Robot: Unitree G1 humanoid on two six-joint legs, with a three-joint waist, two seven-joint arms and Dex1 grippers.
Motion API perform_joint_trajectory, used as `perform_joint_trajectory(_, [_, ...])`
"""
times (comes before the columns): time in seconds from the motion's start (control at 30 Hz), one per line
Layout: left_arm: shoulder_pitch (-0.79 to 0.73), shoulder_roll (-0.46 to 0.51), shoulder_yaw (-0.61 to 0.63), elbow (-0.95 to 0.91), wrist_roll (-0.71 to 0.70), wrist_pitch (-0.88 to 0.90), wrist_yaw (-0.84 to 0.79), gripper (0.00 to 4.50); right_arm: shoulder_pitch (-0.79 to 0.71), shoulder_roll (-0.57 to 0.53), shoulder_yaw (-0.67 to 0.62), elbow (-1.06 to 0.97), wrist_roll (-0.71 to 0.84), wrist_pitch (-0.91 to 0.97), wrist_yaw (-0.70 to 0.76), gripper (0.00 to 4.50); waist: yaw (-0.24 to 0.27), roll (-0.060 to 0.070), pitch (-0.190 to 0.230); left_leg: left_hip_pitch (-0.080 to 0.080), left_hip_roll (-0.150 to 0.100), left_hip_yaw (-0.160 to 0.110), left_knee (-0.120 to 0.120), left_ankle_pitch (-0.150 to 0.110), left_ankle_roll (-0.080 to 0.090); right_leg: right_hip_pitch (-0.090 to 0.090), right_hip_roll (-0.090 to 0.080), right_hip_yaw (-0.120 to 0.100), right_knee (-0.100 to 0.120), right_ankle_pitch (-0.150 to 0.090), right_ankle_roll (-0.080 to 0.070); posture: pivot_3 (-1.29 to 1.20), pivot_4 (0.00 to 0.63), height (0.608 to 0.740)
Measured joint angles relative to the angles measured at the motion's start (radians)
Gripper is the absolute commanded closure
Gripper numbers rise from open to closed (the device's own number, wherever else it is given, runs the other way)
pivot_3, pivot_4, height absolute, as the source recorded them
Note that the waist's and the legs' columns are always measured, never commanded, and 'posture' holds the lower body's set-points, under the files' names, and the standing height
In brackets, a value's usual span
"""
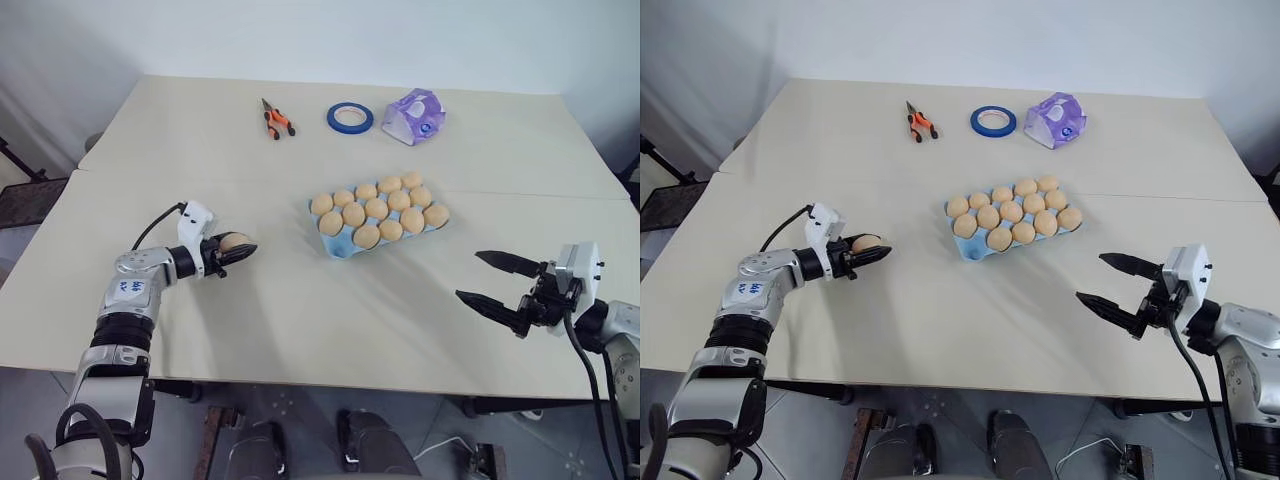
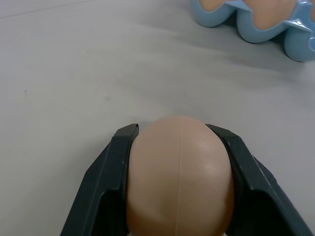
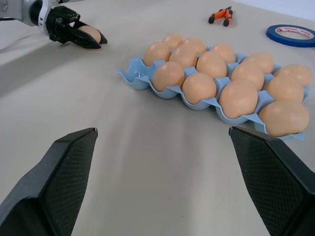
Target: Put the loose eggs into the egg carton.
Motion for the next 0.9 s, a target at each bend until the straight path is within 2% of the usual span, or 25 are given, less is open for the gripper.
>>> perform_joint_trajectory(0.3, [-0.225, -0.044, -0.016, -0.055, -0.033, 0.029, -0.126, 2.75, 0.052, 0.021, -0.017, -0.066, 0.031, -0.003, -0.018, 0.00, 0.018, 0.000, 0.000, -0.001, -0.001, 0.000, 0.003, 0.000, 0.000, 0.000, 0.000, 0.000, 0.003, 0.000, 0.001, 0.00, 0.150, 0.740])
perform_joint_trajectory(0.47, [-0.350, -0.126, -0.040, 0.007, -0.036, 0.025, -0.203, 2.75, 0.066, 0.023, -0.024, -0.151, 0.062, 0.000, -0.028, 0.00, 0.012, 0.000, 0.000, -0.002, -0.001, 0.001, 0.012, -0.002, -0.001, 0.000, 0.002, 0.001, 0.005, -0.001, 0.003, 0.00, 0.150, 0.740])
perform_joint_trajectory(0.7, [-0.384, -0.219, -0.117, 0.131, -0.010, -0.013, -0.328, 2.75, 0.100, 0.024, -0.027, -0.220, 0.100, 0.005, -0.036, 0.00, 0.014, 0.000, 0.000, -0.003, -0.002, 0.000, 0.012, -0.002, 0.000, 0.000, 0.002, 0.001, 0.006, -0.001, 0.003, 0.00, 0.150, 0.740])
perform_joint_trajectory(0.9, [-0.409, -0.267, -0.150, 0.292, 0.047, -0.092, -0.342, 2.75, 0.132, 0.038, -0.031, -0.258, 0.108, 0.005, -0.064, 0.00, 0.013, 0.000, 0.001, -0.003, -0.001, 0.000, 0.013, -0.004, 0.005, 0.000, 0.001, 0.001, 0.006, -0.001, 0.003, 0.00, 0.150, 0.740])
